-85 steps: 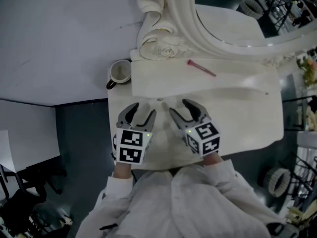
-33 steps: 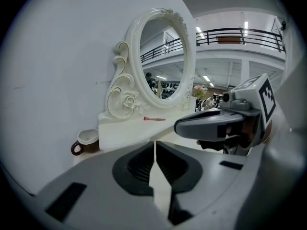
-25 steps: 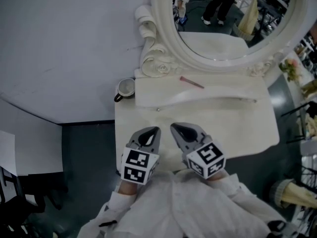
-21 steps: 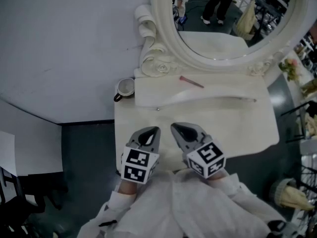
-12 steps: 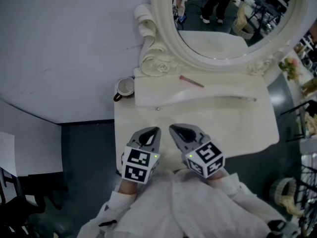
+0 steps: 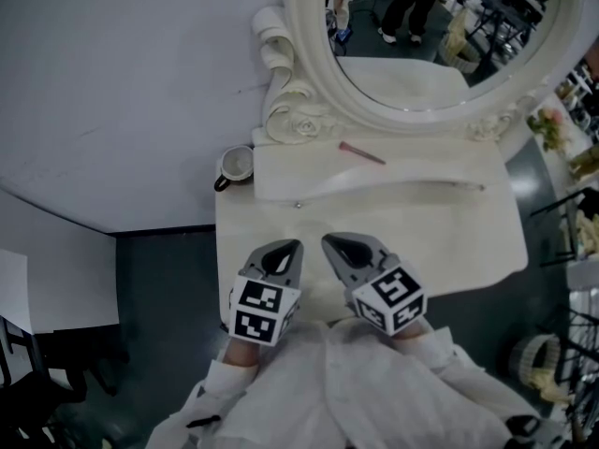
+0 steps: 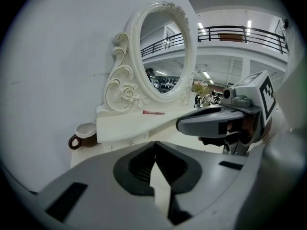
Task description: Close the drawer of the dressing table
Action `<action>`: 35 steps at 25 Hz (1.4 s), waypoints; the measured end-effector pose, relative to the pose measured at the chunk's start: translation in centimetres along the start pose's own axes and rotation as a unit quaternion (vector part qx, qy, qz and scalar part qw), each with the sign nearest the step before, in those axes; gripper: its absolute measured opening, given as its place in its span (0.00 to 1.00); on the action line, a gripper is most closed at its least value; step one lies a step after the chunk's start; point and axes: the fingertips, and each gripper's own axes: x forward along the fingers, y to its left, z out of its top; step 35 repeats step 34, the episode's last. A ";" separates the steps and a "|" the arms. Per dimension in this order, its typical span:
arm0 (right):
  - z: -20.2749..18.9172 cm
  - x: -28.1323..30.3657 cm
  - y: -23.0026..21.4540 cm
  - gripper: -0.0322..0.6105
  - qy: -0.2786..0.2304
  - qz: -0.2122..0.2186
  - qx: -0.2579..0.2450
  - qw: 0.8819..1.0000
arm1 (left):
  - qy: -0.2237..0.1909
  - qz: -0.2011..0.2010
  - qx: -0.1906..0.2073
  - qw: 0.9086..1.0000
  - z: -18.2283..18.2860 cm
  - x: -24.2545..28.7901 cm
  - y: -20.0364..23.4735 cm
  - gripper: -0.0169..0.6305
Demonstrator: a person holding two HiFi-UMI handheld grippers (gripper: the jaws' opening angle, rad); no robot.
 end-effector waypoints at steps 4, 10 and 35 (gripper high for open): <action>0.2 0.1 0.0 0.06 -0.001 0.005 -0.005 1.000 | -0.002 -0.004 -0.001 1.000 0.3 -0.1 -0.2 0.04; -0.1 0.1 0.1 0.06 0.002 0.002 -0.001 1.000 | 0.001 -0.004 0.005 1.000 0.4 -0.1 -0.4 0.04; -0.6 0.5 0.6 0.06 0.000 0.025 0.007 1.000 | 0.016 -0.019 0.004 1.000 -0.3 0.3 -1.4 0.04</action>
